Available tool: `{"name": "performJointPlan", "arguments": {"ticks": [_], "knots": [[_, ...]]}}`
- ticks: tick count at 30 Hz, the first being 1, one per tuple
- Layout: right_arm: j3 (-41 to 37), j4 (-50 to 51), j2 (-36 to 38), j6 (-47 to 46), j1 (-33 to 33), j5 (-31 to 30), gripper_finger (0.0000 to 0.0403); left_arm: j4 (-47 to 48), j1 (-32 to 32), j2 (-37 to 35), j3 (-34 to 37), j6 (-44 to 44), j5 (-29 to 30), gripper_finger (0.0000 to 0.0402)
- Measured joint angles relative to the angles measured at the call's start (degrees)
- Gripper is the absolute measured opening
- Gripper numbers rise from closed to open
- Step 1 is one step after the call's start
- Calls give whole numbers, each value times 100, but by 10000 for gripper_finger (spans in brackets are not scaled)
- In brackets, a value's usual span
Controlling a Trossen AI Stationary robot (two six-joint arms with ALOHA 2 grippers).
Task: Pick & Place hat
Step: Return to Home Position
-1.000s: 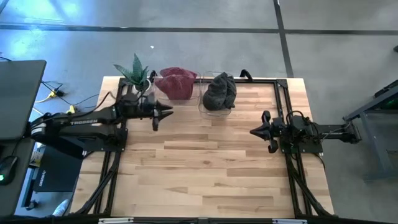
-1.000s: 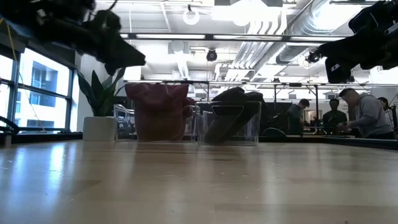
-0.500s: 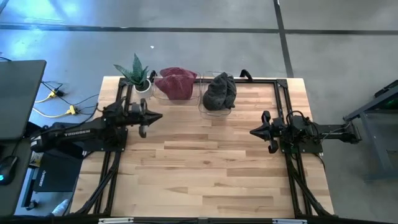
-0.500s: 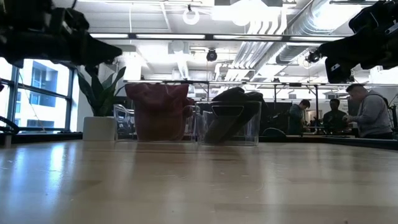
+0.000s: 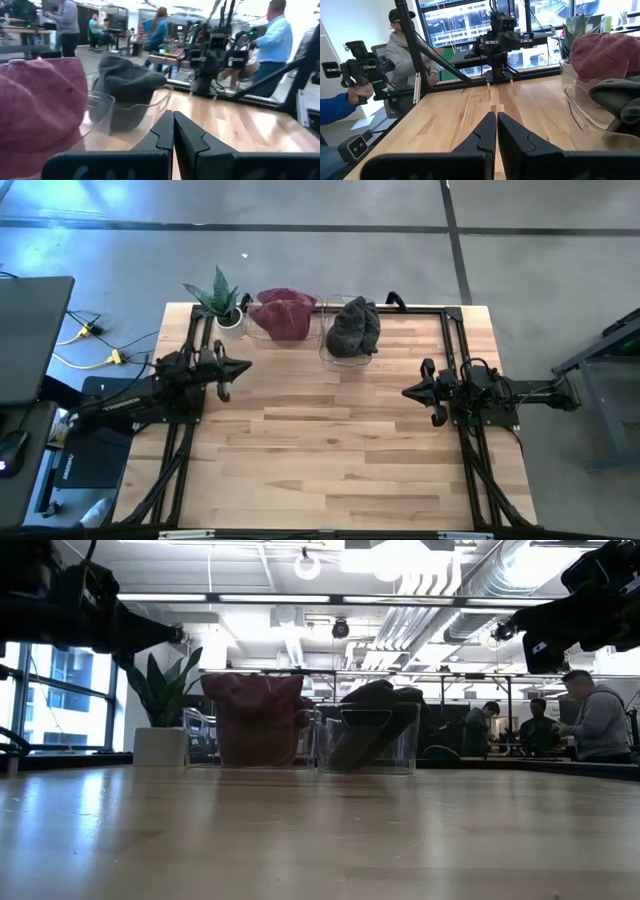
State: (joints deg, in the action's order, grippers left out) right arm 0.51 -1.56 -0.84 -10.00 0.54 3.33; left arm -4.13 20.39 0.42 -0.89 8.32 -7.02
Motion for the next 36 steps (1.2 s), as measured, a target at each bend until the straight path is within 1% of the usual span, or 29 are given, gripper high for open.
{"name": "performJointPlan", "arguments": {"ticks": [1,4,6,12,36], "knots": [[0,1,-3,0,0,6,12,55,-21,-2,1,-52,77,0],[0,0,-15,0,0,8,12,366,-185,-9,3,-139,717,0],[0,0,-25,0,0,8,12,331,-327,-1,5,-284,874,0],[0,0,-24,0,0,9,12,311,-697,-3,12,-552,941,0],[-2,0,-22,0,-1,9,12,314,-691,23,16,-508,882,1]]}}
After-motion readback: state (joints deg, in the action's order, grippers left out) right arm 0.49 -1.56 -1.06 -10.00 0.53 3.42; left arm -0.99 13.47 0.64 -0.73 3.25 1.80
